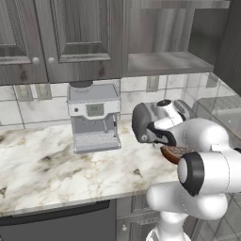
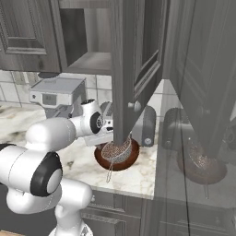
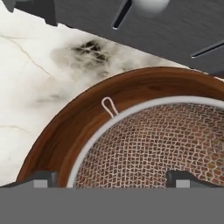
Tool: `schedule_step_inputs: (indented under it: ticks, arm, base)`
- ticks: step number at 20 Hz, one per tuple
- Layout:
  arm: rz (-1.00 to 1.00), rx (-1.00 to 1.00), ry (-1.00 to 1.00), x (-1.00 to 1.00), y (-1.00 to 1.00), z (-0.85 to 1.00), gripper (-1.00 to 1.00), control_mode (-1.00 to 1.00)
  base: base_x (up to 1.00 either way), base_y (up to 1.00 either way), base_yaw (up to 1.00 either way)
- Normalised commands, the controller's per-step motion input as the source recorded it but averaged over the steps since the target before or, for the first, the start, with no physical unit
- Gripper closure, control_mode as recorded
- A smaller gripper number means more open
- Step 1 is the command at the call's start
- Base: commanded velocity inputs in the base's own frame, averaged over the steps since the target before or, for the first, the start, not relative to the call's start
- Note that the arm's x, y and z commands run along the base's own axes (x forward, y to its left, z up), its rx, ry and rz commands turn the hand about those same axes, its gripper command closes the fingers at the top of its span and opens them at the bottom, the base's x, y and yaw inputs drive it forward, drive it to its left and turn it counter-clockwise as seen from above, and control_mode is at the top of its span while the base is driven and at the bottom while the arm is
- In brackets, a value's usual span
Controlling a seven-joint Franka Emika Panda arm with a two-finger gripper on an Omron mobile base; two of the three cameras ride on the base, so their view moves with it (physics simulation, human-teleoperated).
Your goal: Open the cabinet and setup a tea strainer by placing it in the bowl upright.
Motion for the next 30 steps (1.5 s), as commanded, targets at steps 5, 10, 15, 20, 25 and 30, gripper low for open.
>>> schedule_step_inputs:
  ticks: [5,10,15,20,25,30]
  arm:
    - [0.0,0.07,0.0,-0.09,0.0,0.32,-1.0,-1.0]
    - [0.0,0.08,0.0,-0.19,0.0,0.33,-1.0,-1.0]
    - [0.0,0.08,0.0,-0.38,0.0,0.27,-1.0,-1.0]
    - [0.0,0.07,0.0,-0.52,0.11,0.29,-1.0,-1.0]
    - [0.0,0.09,0.0,-0.52,0.37,0.28,-1.0,-1.0]
    - [0.0,0.04,-0.04,-0.48,0.32,0.6,-1.0,-1.0]
  base:
    - [0.0,0.0,0.0]
    - [0.0,0.0,0.0]
    - [0.0,0.0,0.0]
    - [0.0,0.0,0.0]
    - [0.0,0.0,0.0]
    - [0.0,0.0,0.0]
